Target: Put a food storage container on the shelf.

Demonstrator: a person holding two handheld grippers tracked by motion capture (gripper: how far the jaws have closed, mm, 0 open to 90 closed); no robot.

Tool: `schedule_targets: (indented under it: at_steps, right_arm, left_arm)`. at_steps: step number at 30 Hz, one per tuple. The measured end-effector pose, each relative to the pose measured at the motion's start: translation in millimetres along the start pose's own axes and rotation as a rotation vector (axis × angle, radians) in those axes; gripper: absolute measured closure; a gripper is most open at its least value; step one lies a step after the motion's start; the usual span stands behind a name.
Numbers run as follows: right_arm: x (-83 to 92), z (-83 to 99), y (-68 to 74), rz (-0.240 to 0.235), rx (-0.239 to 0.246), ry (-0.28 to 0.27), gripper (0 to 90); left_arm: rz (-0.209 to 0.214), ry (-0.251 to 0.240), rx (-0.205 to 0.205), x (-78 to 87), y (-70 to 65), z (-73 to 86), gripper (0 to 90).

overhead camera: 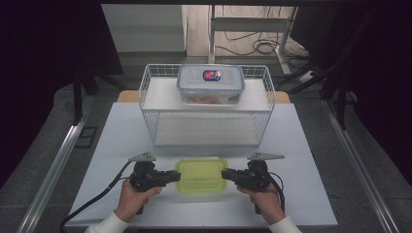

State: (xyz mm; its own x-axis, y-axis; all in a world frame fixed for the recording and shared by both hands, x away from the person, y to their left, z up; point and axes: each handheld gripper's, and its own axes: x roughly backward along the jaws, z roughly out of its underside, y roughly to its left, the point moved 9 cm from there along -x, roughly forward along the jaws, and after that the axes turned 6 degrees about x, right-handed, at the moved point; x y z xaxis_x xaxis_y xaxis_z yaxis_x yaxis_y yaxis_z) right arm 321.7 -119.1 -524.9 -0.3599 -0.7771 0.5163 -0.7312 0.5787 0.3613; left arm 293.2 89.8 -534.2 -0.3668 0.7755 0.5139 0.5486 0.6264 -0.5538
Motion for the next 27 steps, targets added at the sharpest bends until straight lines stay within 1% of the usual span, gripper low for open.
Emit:
schedule_targets:
  at_steps: [9, 11, 13, 17, 21, 24, 27]
  right_arm:
    - [2.2, -4.1, 2.0, -0.001, 0.010, -0.010, 78.9]
    - [2.9, -5.5, 3.0, -0.002, 0.014, -0.014, 78.8]
    - [3.5, -6.8, 2.9, 0.008, 0.025, -0.015, 78.9]
    - [7.3, -10.5, 2.2, 0.004, 0.018, -0.028, 78.9]
    - [9.6, -15.2, 3.5, 0.008, 0.031, -0.035, 78.8]
    - [10.1, -19.6, 4.3, 0.004, 0.038, -0.040, 78.8]
    - [11.2, -24.4, 5.0, 0.007, 0.043, -0.044, 78.9]
  left_arm:
    - [0.017, -0.017, -0.002, 4.4, -2.4, -5.2, 78.3]
    - [0.010, -0.016, -0.017, 5.9, -3.3, -7.3, 78.3]
    - [0.004, -0.021, -0.034, 6.8, -6.3, -10.6, 78.2]
    - [0.015, -0.024, -0.035, 7.5, -8.8, -15.5, 78.1]
    - [0.016, -0.024, -0.032, 7.4, -7.4, -16.9, 78.3]
    - [0.021, -0.032, -0.029, 10.1, -8.1, -20.7, 78.3]
    - [0.012, -0.038, -0.047, 13.2, -10.5, -27.3, 78.3]
